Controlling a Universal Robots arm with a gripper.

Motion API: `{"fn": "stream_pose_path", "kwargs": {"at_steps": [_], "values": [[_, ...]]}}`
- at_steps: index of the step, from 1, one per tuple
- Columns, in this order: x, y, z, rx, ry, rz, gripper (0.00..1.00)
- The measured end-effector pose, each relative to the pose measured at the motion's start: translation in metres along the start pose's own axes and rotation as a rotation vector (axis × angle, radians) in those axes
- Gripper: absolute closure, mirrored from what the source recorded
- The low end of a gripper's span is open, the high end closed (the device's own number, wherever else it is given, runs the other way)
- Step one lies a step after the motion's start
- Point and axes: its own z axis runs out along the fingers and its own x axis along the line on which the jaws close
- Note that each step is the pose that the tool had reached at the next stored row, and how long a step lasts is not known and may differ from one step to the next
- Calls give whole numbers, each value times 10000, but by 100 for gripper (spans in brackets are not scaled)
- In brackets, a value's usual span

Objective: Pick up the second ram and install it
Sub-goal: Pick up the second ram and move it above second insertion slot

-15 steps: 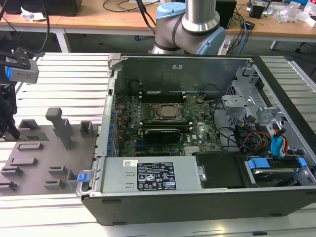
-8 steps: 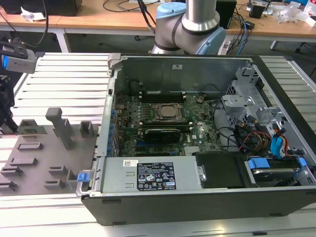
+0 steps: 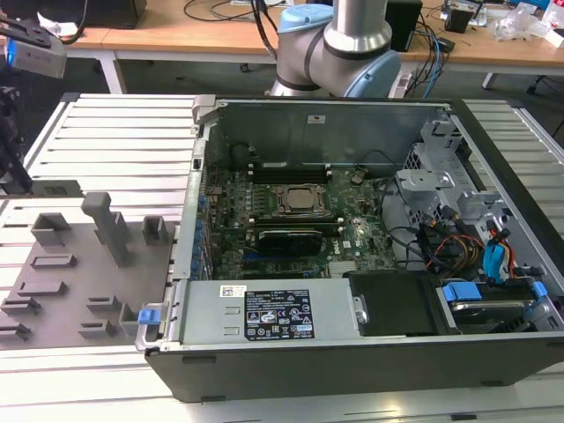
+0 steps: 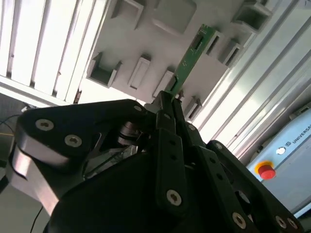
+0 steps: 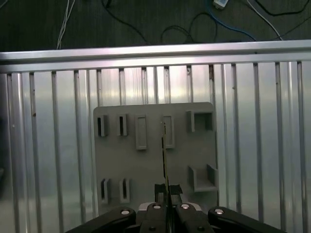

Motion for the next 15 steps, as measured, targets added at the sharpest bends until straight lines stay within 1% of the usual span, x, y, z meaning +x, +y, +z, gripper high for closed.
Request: {"fn": "stream_pose_path", "kwargs": {"at_steps": [2, 3, 4, 6, 10, 11, 12, 13, 14, 15], "values": [[-44, 1, -18, 0, -5, 0, 87], [-84, 2, -35, 0, -8, 0, 87], [-116, 3, -79, -2, -17, -1, 87], [-128, 3, -142, -1, -25, 0, 87], [-143, 4, -348, -1, -29, -2, 87], [-146, 6, -457, -2, -41, 0, 87], [-145, 7, -491, -3, -95, 0, 87], [-144, 6, -521, -13, -293, -2, 87], [-141, 6, -540, -20, -473, -4, 87], [-141, 6, -540, -19, -476, -3, 87]]}}
